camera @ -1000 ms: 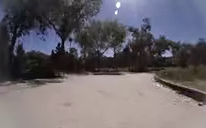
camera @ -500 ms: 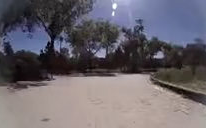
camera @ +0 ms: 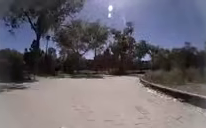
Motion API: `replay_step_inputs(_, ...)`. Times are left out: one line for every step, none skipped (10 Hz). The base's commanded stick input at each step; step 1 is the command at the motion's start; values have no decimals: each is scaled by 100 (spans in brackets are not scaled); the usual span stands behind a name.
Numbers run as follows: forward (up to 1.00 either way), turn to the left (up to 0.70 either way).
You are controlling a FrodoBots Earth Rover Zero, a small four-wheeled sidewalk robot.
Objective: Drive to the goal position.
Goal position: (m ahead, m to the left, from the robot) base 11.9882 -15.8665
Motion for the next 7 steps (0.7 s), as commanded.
replay_step_inputs(100,0)
replay_step_inputs(100,0)
replay_step_inputs(100,0)
replay_step_inputs(100,0)
replay_step_inputs(100,0)
replay_step_inputs(100,0)
replay_step_inputs(100,0)
